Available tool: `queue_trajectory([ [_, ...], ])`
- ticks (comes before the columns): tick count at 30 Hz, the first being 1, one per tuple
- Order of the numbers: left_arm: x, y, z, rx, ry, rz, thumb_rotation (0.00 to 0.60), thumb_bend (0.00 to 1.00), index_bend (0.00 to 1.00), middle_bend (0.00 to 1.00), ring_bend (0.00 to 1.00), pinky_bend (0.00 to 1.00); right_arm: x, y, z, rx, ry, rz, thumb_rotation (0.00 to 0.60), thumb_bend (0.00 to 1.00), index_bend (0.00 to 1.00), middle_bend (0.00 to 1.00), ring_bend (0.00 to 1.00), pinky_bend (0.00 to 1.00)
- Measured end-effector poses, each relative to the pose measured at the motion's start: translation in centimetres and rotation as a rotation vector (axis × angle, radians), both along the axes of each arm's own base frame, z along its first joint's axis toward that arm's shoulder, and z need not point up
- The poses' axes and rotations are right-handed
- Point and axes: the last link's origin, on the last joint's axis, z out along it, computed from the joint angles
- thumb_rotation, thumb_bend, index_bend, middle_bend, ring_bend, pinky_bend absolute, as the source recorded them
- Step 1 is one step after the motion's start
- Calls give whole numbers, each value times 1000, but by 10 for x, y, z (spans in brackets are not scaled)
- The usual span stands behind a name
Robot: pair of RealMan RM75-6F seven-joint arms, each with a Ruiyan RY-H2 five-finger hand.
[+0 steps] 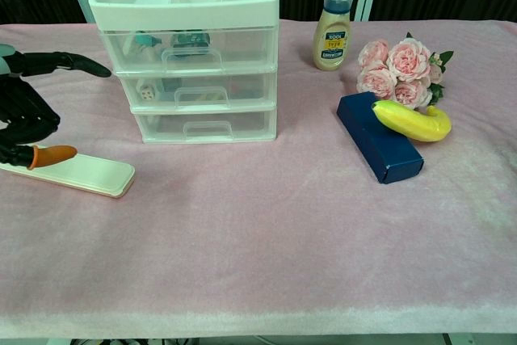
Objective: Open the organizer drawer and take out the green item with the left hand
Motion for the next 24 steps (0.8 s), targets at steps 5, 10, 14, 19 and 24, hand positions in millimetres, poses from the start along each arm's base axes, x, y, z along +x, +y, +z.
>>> queue_trajectory([
  [5, 2, 0, -3, -7, 2, 0, 600, 318, 114, 874, 835, 820, 0, 0, 0, 0, -1, 1, 600, 85, 0, 0, 0, 121],
  [10, 4, 0, -5, -10, 3, -4, 600, 318, 114, 874, 835, 820, 0, 1, 1, 1, -2, 1, 600, 85, 0, 0, 0, 120],
  [14, 6, 0, -6, -10, 0, -6, 600, 318, 114, 874, 834, 820, 0, 1, 1, 2, -3, 1, 600, 85, 0, 0, 0, 120],
  [19, 8, 0, -9, -15, -8, -2, 600, 318, 114, 874, 835, 820, 0, 0, 0, 6, -3, 0, 600, 85, 0, 0, 0, 121],
  [24, 10, 0, -13, -22, -19, 3, 600, 317, 114, 874, 835, 820, -1, 0, 0, 9, -3, -2, 600, 84, 0, 0, 0, 120],
])
